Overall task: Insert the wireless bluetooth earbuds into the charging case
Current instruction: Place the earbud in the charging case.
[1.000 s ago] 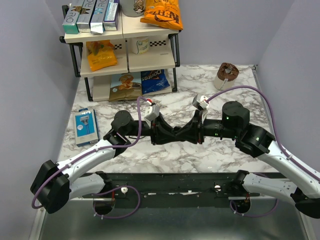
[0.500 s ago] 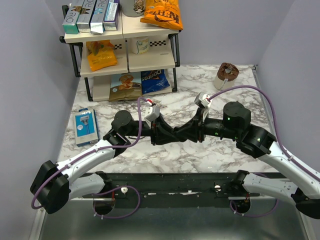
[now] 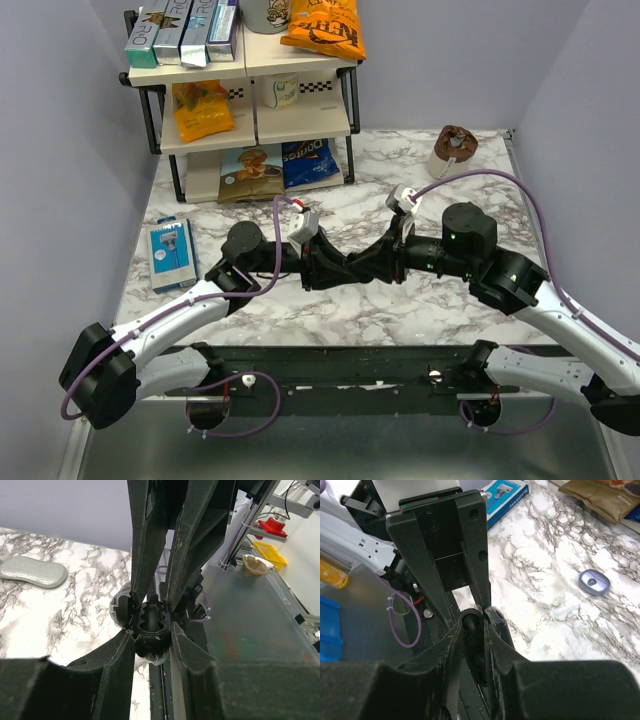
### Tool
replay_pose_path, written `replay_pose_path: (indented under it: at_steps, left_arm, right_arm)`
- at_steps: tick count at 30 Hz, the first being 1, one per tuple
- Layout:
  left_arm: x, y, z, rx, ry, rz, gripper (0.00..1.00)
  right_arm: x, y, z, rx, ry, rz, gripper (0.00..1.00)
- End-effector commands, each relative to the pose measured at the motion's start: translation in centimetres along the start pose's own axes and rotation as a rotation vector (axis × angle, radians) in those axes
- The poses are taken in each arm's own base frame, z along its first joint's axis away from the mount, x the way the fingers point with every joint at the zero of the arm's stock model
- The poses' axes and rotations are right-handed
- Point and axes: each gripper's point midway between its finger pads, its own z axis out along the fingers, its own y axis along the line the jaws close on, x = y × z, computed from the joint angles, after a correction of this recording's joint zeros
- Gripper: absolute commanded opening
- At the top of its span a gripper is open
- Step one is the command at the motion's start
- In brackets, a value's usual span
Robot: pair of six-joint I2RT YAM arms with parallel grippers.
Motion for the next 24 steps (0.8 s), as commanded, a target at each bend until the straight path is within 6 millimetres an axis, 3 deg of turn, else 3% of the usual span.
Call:
replay_pose_path:
  at_steps: [1, 5, 14, 20, 24]
  left_arm:
    - [-2.2, -1.0, 0.1, 0.018, -0.046, 0.081, 0.00]
    - [-2.5, -1.0, 0.1, 0.015, -0.054, 0.090, 0.00]
    - [-2.7, -1.0, 0.0, 0.004, -0.064, 0.096, 0.00]
    - [-2.9, -0.8, -0.1, -0.014, -0.079, 0.099, 0.00]
    - [-2.9, -0.5, -0.2, -0.036, -0.091, 0.103, 0.00]
  right_arm:
    - [1.5, -0.1, 0.3, -0.003, 0.060, 0.007, 0.32]
    - [2.0, 0.0, 0.3, -0.010, 0.074, 0.013, 0.31]
    - [2.2, 0.0, 0.5, -0.014, 0.076, 0.024, 0.17]
    - [2.5, 0.1, 0.6, -0.021, 0.073, 0.040, 0.02]
    - [2.5, 0.1, 0.6, -0.022, 0.061, 0.053, 0.01]
